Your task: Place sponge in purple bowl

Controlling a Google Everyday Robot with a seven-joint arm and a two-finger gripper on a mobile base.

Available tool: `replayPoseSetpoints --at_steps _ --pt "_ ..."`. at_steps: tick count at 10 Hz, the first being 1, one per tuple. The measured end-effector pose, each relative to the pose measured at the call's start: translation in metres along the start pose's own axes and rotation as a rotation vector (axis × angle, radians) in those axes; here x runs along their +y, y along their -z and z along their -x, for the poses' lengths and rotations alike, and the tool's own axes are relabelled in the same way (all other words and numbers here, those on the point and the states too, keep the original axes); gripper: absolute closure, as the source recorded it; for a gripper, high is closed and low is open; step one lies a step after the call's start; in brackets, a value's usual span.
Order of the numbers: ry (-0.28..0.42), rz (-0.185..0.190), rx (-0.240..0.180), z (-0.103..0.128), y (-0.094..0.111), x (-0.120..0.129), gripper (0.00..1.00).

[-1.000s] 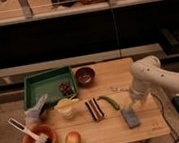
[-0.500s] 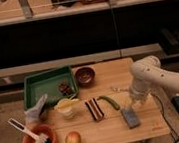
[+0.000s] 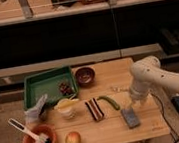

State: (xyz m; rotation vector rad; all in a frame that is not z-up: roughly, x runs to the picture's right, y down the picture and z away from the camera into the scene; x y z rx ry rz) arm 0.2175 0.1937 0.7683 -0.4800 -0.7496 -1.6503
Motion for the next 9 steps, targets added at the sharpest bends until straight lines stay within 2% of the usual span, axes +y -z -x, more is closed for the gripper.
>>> replayPoseSetpoints --at_steps 2,3,7,9 --pt "0.044 0.008 0.036 -0.002 -0.009 -0.014 0.39" --pt "0.07 0.006 0.056 -0.007 -0.02 -0.022 0.39" --pt "0.103 0.034 0.075 -0.013 -0.042 -0.025 0.39" --pt "0.108 0.047 0.065 -0.014 -0.051 -0.027 0.39"
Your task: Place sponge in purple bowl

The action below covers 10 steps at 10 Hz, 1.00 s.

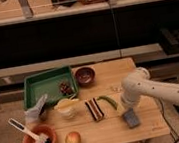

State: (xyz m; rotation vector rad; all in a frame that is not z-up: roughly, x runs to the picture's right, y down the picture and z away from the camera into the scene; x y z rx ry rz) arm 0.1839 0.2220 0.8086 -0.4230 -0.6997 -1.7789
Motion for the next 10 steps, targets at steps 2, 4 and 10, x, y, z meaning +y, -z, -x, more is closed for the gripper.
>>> replayPoseSetpoints --at_steps 2,4,10 --pt "0.0 0.021 -0.014 0.001 -0.011 -0.004 0.39" --pt "-0.012 0.05 -0.014 0.001 -0.015 -0.006 0.5" --pt "-0.025 0.072 0.0 0.005 0.016 -0.006 1.0"
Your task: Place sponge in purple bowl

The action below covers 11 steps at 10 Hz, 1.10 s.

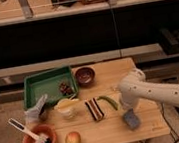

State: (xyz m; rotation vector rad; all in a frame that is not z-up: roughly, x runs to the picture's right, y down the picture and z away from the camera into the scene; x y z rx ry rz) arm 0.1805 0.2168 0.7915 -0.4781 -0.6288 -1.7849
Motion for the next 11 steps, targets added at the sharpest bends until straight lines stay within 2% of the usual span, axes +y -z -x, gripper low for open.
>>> replayPoseSetpoints --at_steps 3,5,6,7,8,11 --pt "0.029 -0.042 0.013 -0.016 0.02 -0.002 1.0" --pt "0.059 -0.08 0.062 -0.059 0.038 -0.007 1.0" --pt "0.06 -0.089 0.074 -0.077 0.048 -0.004 1.0" --pt "0.06 -0.1 0.092 -0.101 0.062 -0.003 1.0" --pt "0.06 -0.121 0.12 -0.136 0.084 -0.002 1.0" --pt "0.06 -0.155 0.161 -0.184 0.118 0.002 1.0"
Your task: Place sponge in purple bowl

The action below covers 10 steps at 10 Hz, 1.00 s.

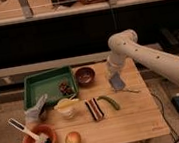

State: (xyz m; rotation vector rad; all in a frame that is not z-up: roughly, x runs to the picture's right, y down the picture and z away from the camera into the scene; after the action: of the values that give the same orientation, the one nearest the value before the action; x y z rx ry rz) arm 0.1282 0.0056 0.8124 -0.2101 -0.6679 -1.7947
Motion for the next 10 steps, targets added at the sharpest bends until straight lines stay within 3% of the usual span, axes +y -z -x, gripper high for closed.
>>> replayPoseSetpoints --at_steps 5,7,10 --pt "-0.002 -0.007 0.016 -0.006 0.002 -0.002 1.0" --pt "-0.015 -0.019 0.118 -0.03 -0.001 -0.012 1.0" --pt "-0.035 -0.036 0.265 -0.104 -0.021 -0.038 1.0"
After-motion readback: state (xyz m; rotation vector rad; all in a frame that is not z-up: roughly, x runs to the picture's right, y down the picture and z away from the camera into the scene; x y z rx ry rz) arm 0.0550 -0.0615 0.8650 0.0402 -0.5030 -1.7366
